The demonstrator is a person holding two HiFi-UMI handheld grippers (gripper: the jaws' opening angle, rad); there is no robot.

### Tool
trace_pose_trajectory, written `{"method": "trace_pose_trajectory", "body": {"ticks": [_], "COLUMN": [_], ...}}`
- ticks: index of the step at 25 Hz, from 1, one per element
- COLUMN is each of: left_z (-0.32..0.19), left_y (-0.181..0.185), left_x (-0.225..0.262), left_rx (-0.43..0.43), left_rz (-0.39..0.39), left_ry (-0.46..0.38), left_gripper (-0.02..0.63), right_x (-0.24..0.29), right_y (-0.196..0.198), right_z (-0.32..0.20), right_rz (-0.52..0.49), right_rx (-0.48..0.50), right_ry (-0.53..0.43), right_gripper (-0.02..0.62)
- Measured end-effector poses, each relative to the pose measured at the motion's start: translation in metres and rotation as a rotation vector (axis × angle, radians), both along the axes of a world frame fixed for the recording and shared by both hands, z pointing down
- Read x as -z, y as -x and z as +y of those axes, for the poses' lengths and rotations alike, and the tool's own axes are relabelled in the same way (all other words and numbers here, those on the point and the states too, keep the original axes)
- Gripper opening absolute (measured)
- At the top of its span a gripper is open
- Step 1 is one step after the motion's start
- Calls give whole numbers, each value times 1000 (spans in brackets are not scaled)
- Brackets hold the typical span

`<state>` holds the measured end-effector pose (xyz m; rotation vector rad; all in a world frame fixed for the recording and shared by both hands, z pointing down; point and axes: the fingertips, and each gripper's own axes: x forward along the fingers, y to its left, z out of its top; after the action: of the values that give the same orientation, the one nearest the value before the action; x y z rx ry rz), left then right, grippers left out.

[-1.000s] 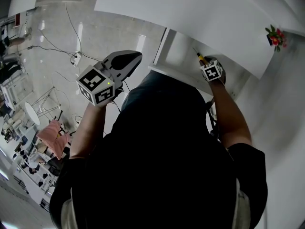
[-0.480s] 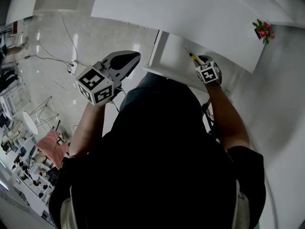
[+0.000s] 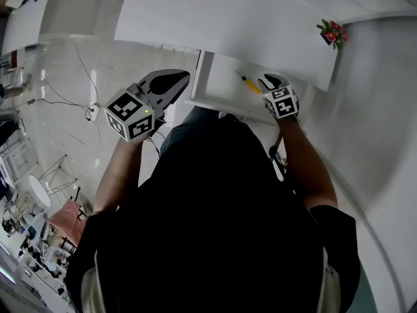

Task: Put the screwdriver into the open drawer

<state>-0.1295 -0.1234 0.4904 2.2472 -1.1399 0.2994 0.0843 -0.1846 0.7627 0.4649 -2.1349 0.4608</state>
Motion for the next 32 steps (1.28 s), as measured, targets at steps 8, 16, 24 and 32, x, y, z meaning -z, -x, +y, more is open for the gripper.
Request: {"method": "trace_pose_trajectory", "body": {"ticks": [8,16,24,32], "left_z": [-6,-3,1,12], "left_y": [-21,-53,-77,-106], "left_x": [28,51,73,93], "left_rx": [-50,-111,-155,-195], "left_rz": [-1,-9,-24,-35], "left_ry": [-49,-91,-123,-145], "left_gripper": [15,15,15,15], "right_x": [87,168,226,280], "right_y": [-30,-61,-93,-123], "right_z": [-23,-18,-8,13], "right_rz": [-112,-202,-268,-329], "right_rx": [-151,-255,-317,-357], "right_ry": [-89,-154,-212,-272], "right_gripper": [117,115,110,110]}}
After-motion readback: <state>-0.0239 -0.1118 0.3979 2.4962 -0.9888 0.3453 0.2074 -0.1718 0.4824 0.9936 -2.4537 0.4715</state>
